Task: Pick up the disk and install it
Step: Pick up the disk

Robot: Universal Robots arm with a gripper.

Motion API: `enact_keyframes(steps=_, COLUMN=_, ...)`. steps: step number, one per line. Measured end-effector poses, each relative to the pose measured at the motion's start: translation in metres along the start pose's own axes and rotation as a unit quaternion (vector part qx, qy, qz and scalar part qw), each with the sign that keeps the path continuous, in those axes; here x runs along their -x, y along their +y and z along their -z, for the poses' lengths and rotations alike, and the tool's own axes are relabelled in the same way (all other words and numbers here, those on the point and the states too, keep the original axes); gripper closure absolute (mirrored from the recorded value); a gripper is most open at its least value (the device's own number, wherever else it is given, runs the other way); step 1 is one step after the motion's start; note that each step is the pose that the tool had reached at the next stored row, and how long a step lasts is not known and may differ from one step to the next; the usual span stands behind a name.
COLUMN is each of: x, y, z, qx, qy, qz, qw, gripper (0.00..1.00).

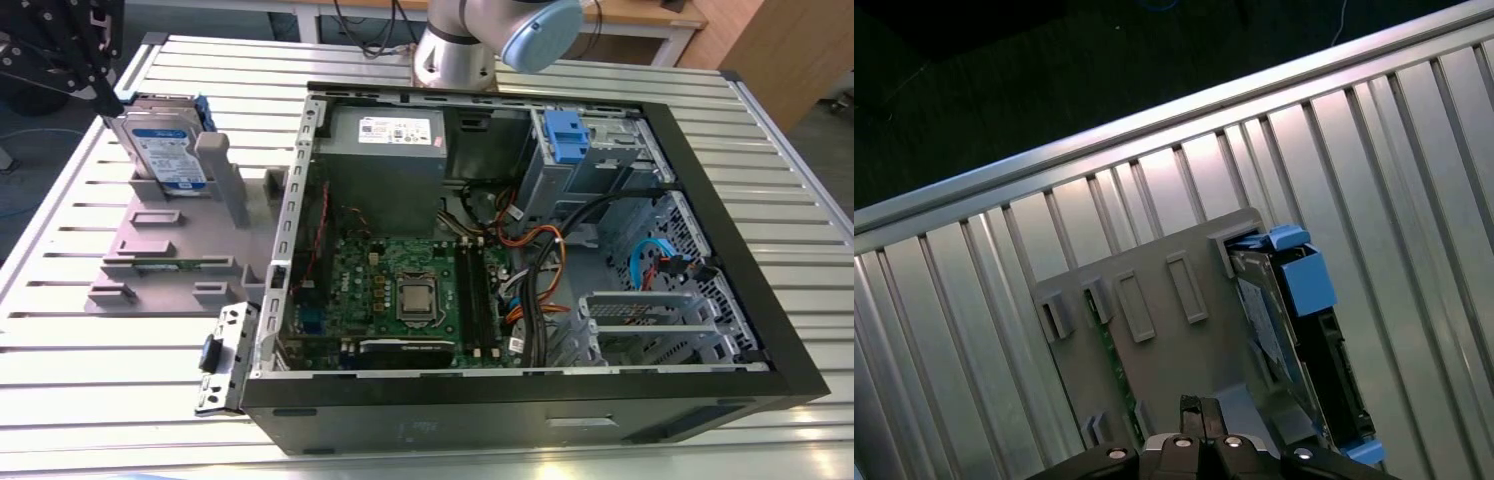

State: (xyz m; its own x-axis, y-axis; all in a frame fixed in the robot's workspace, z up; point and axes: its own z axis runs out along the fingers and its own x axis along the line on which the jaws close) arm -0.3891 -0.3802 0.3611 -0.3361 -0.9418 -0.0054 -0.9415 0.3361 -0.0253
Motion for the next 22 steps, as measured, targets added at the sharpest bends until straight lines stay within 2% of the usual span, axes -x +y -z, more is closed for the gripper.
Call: enact_keyframes(steps=22, x=0.0000, y=0.0000, z=0.0000, qx=0.0000, qy=-0.0001, qz=0.006, qw=0.99998, gripper=0.89)
